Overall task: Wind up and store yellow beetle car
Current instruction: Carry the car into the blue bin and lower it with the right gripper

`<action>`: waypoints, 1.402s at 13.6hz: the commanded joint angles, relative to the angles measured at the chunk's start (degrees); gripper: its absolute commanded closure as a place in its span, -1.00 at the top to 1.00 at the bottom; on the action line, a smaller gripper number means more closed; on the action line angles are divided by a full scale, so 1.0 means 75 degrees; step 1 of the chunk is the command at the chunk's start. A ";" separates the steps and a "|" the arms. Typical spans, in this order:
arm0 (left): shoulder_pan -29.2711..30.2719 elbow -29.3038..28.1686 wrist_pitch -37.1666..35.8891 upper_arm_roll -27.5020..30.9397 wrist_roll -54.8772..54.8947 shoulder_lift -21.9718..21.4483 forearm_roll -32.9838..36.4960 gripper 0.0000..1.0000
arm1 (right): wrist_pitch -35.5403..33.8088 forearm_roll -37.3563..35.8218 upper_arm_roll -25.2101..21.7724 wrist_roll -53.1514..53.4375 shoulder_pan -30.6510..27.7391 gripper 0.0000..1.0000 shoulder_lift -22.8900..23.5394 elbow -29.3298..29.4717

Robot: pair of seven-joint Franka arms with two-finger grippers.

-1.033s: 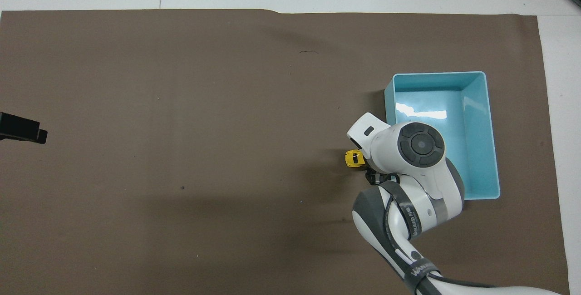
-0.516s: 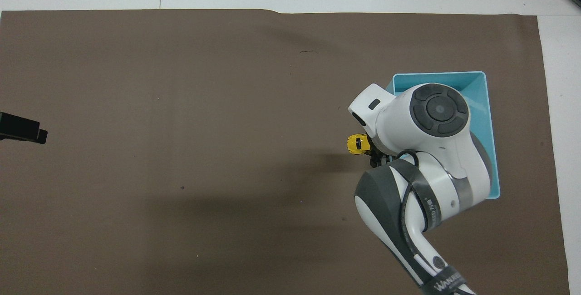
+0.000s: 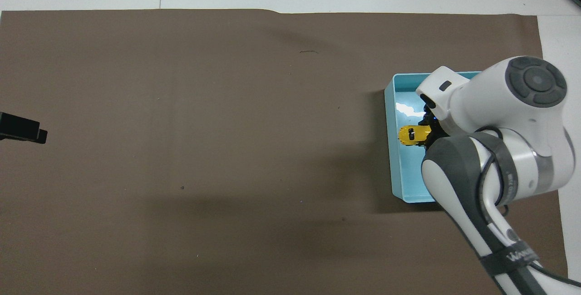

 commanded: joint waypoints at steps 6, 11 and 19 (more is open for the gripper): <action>0.0110 0.0045 -0.0059 -0.0061 -0.0043 -0.0065 0.0018 1.00 | 0.0861 -0.0079 0.0055 -0.0871 -0.0821 -1.00 -0.0537 -0.1300; 0.0110 0.0045 -0.0059 -0.0061 -0.0043 -0.0065 0.0018 1.00 | 0.2231 -0.0091 0.0055 -0.1258 -0.1080 -1.00 -0.0315 -0.2132; 0.0110 0.0045 -0.0059 -0.0061 -0.0043 -0.0065 0.0006 1.00 | 0.3147 -0.0091 0.0066 -0.1235 -0.1068 -1.00 0.0609 -0.2181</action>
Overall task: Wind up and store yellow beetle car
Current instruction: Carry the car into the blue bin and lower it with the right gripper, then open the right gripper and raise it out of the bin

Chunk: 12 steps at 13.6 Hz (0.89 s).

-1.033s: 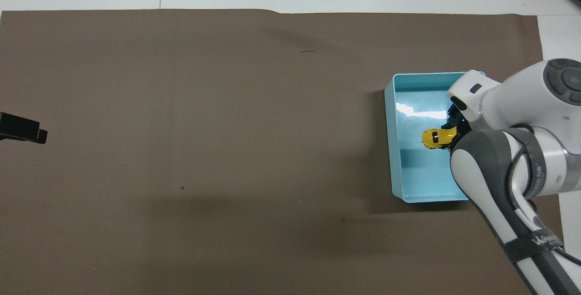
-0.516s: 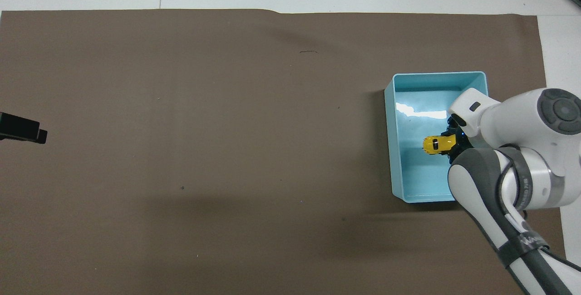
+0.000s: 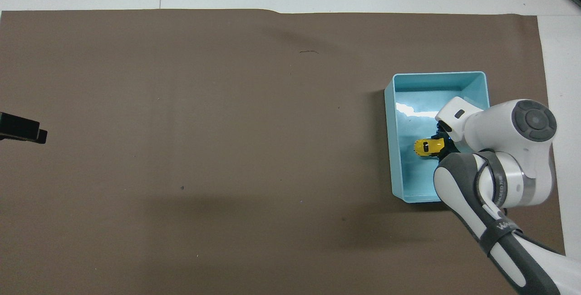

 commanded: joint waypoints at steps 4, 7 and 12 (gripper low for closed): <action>0.0110 0.0045 -0.0059 -0.0061 -0.0043 -0.0065 0.0018 1.00 | 0.0382 -0.0090 0.0082 -0.0174 -0.0138 -0.40 0.0377 -0.0037; 0.0110 0.0045 -0.0059 -0.0061 -0.0043 -0.0065 0.0018 1.00 | 0.0253 -0.0078 0.0082 -0.0068 -0.0150 1.00 0.0377 -0.0002; 0.0110 0.0045 -0.0059 -0.0061 -0.0043 -0.0065 0.0018 1.00 | -0.0927 0.0062 0.0106 0.0025 -0.0057 1.00 0.0213 0.0910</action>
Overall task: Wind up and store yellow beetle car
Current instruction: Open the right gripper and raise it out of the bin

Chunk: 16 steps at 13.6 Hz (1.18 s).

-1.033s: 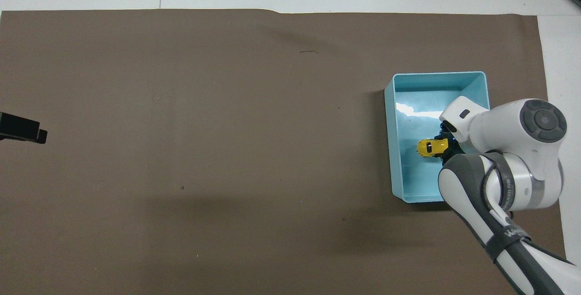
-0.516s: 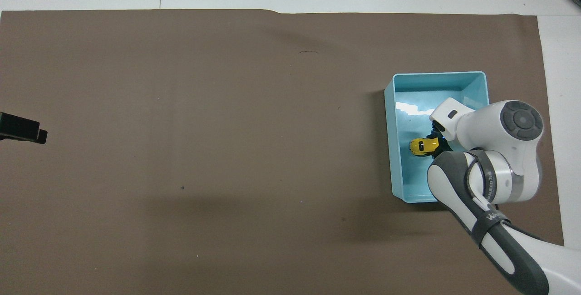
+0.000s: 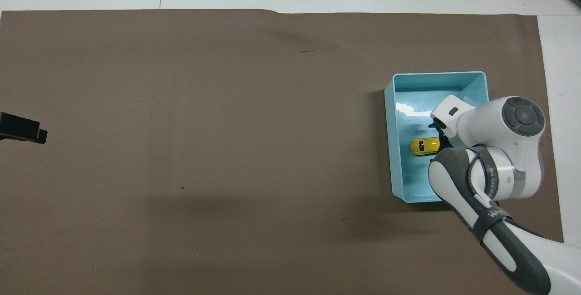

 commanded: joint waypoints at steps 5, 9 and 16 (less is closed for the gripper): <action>0.0110 0.0045 -0.0059 -0.0061 -0.0043 -0.0065 0.0018 1.00 | -0.2120 0.0300 0.0080 0.0713 -0.0039 1.00 -0.0739 0.1312; 0.0110 0.0045 -0.0059 -0.0061 -0.0043 -0.0065 0.0018 1.00 | -0.2836 0.0301 0.0068 0.2505 -0.0027 1.00 -0.1395 0.1699; 0.0110 0.0045 -0.0059 -0.0061 -0.0043 -0.0065 0.0018 1.00 | -0.4044 0.0324 0.0080 0.6499 -0.0039 1.00 -0.1514 0.2743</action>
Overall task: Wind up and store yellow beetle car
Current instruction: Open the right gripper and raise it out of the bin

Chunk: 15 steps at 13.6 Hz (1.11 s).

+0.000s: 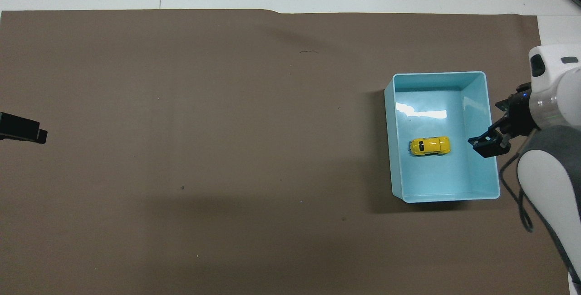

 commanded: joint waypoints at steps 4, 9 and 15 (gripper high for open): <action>0.0109 0.0045 -0.0059 -0.0061 -0.0043 -0.0065 0.0018 1.00 | -0.0236 0.0140 0.0127 0.3072 0.0000 1.00 -0.0028 0.0293; 0.0109 0.0045 -0.0059 -0.0061 -0.0043 -0.0065 0.0006 1.00 | -0.0259 0.0795 0.0103 0.5571 -0.0011 1.00 0.0019 0.0433; 0.0109 0.0045 -0.0059 -0.0061 -0.0043 -0.0065 0.0018 1.00 | -0.0271 0.0574 0.0033 0.5924 -0.0105 1.00 0.0031 0.0844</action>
